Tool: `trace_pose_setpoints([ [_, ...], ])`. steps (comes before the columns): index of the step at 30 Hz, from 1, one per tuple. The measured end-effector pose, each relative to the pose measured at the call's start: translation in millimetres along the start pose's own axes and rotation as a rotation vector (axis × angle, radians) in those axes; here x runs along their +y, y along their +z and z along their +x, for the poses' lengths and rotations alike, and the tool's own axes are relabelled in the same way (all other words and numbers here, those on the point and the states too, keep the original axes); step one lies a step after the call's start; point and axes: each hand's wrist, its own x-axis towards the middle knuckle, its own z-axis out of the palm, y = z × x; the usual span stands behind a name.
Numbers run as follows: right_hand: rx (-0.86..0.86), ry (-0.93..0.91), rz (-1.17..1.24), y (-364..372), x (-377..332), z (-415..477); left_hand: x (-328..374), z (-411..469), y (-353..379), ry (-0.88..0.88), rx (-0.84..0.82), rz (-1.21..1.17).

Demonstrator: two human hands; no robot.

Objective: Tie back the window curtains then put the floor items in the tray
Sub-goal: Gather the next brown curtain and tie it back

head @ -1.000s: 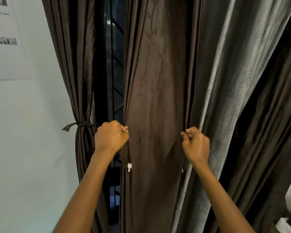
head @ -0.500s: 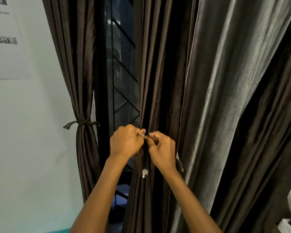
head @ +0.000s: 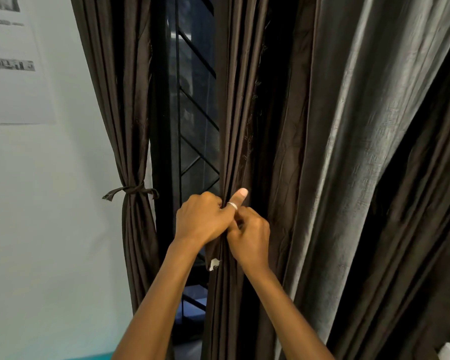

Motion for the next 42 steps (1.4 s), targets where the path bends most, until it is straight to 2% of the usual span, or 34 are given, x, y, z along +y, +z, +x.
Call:
trace_pose_setpoints([
  [4, 0.055, -0.010, -0.019, 5, -1, -1, 14, 7, 1, -0.012, 0.043, 0.128],
  [13, 0.083, -0.060, -0.094, 1, 3, -4, 15, 10, 10, 0.000, 0.069, 0.129],
  [16, 0.047, -0.114, -0.111, -1, 5, -4, 10, 9, 10, 0.014, 0.067, 0.112],
  [19, -0.014, -0.157, -0.024, -11, 9, -3, 1, 7, 7, 0.012, 0.092, 0.086],
  [21, 0.111, -0.134, 0.003, -22, 15, 0, -4, 8, 4, 0.008, 0.110, 0.079],
  [24, 0.431, 0.005, -0.067, -40, 26, 10, -10, 10, 0, 0.014, 0.104, 0.056],
  [26, 0.501, 0.143, -0.108, -52, 38, 23, -12, 11, -1, 0.017, 0.102, 0.053],
  [29, 0.303, 0.274, -0.127, -70, 53, 44, -15, 12, -3, 0.033, 0.099, 0.050],
  [32, 0.156, 0.211, -0.202, -88, 69, 60, -18, 15, -5, 0.039, 0.071, 0.051],
  [36, 0.233, 0.255, -0.316, -116, 90, 72, -29, 23, -15, 0.014, 0.069, 0.080],
  [42, 0.218, 0.238, -0.390, -128, 96, 70, -33, 28, -14, 0.033, 0.071, 0.090],
])
